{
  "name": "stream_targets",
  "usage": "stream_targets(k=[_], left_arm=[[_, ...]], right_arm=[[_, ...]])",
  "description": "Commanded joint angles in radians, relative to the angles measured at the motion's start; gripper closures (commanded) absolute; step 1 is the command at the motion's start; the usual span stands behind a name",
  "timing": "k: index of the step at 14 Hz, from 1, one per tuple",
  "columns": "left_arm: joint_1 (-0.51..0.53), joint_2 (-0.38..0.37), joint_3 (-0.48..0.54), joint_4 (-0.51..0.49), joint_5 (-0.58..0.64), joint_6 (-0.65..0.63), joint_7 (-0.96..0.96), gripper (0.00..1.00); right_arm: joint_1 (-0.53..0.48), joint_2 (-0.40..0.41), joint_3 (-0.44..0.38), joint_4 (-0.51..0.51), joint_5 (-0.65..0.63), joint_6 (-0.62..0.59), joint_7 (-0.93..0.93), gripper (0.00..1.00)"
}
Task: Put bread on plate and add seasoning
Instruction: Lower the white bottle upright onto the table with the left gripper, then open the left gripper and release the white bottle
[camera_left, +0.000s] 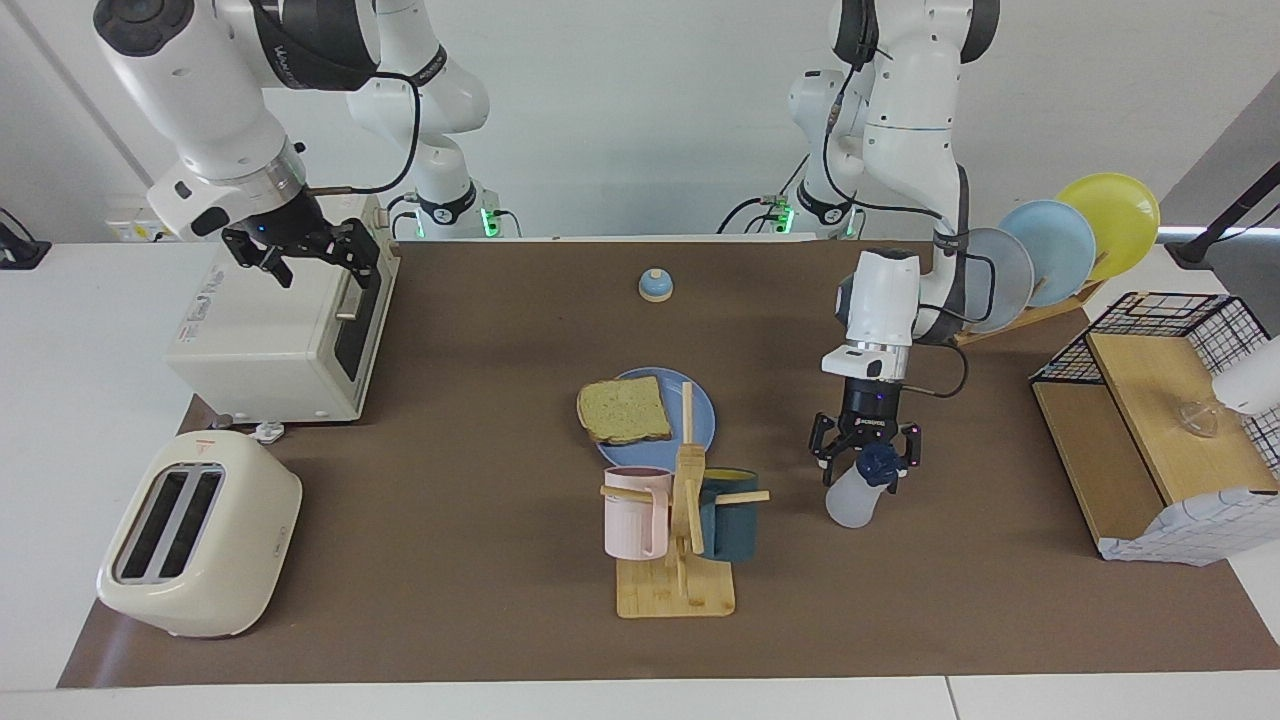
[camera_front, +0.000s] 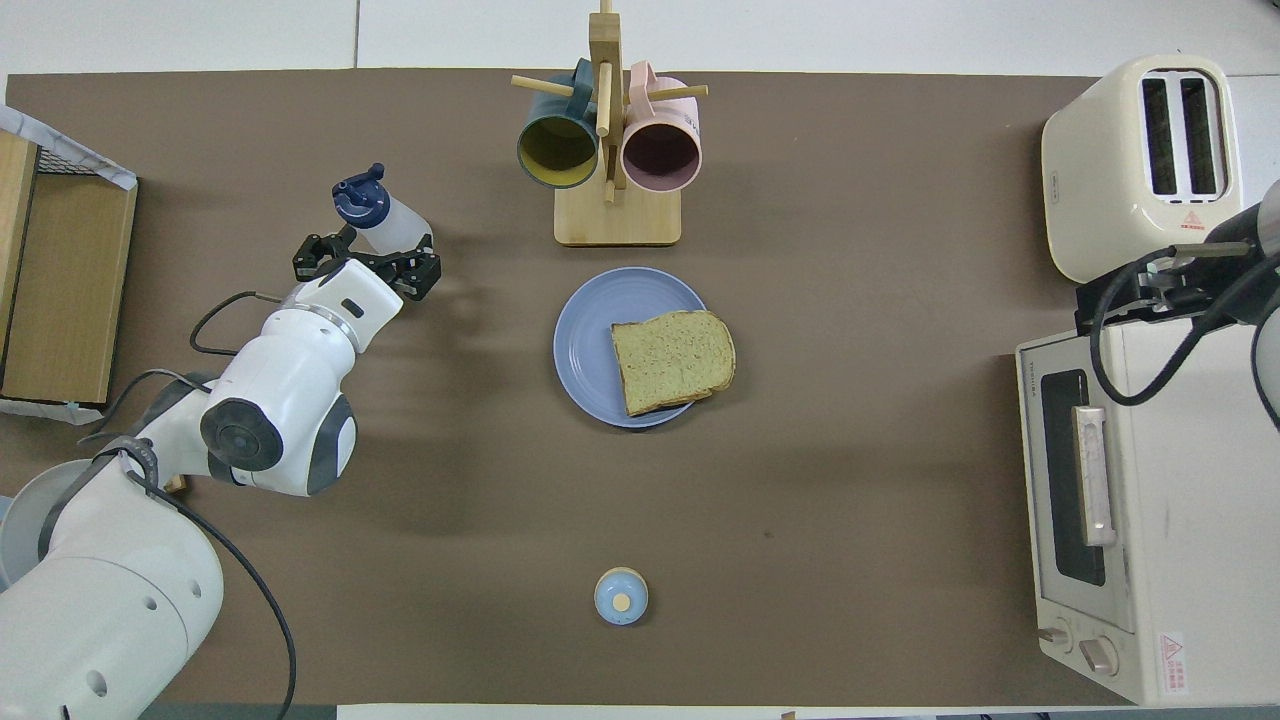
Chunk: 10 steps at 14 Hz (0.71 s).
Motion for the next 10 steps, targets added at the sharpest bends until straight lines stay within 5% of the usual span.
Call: stream_targets(k=[1,10], left_arm=[[-0.005,-0.067,0.01,-0.093,0.016,0.015,0.008,0.0],[-0.064,-0.296,0.008,-0.304,0.014,0.013,-0.015,0.0]], right_arm=[[-0.02,-0.018,0.009,-0.018,0.003,0.0,-0.021,0.0],[-0.012,-0.018,0.011,-0.018,0.001,0.002,-0.021,0.0]])
